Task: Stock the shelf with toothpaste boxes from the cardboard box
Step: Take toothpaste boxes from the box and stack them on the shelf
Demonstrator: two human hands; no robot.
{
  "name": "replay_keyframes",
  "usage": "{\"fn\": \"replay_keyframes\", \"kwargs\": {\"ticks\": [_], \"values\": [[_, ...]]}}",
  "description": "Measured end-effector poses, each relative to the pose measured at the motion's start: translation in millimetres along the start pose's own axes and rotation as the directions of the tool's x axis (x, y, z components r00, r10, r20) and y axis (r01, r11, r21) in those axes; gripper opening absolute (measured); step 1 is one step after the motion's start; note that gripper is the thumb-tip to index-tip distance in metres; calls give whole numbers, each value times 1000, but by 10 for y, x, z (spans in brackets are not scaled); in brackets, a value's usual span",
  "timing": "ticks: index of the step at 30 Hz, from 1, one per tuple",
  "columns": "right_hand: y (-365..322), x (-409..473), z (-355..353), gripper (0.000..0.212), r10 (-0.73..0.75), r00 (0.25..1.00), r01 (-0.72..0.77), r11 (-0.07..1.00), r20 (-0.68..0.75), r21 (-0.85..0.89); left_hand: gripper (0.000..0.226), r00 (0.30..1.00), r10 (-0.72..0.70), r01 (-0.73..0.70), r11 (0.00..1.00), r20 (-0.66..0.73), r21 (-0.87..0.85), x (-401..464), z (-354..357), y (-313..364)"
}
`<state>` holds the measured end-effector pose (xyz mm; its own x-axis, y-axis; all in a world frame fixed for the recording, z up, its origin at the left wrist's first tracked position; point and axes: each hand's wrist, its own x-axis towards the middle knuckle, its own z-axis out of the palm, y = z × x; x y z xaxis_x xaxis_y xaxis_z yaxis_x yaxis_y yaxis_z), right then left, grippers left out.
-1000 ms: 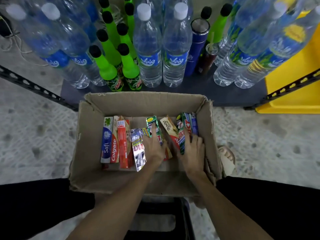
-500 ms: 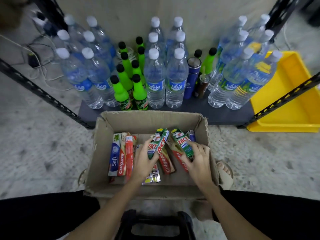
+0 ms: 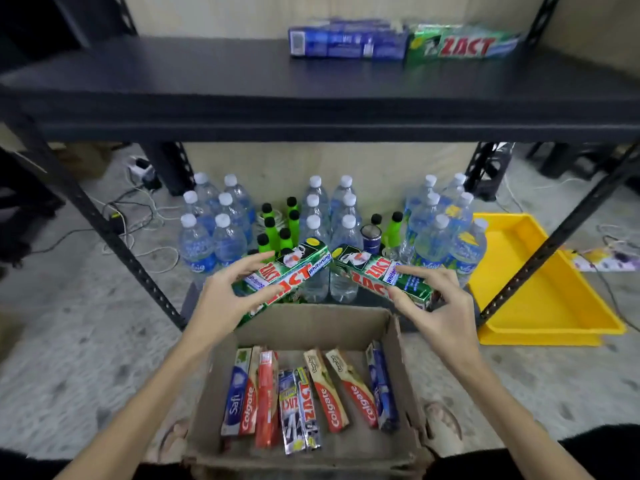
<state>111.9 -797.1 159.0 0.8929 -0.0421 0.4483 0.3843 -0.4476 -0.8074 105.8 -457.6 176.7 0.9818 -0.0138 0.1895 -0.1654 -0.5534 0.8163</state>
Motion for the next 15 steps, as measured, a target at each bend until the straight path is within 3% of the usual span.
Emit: {"fn": "replay_keyframes", "kwargs": {"ticks": [9, 15], "values": [[-1012, 914, -825, 32, -115, 992, 121, 968, -43, 218, 56, 973, 218, -224, 971, 73, 78, 596, -1038, 1256], [-1384, 1655, -1275, 36, -193, 979, 202, 950, -61, 239, 45, 934, 344, -354, 927, 96, 123, 1178, -1408, 1916]]}}
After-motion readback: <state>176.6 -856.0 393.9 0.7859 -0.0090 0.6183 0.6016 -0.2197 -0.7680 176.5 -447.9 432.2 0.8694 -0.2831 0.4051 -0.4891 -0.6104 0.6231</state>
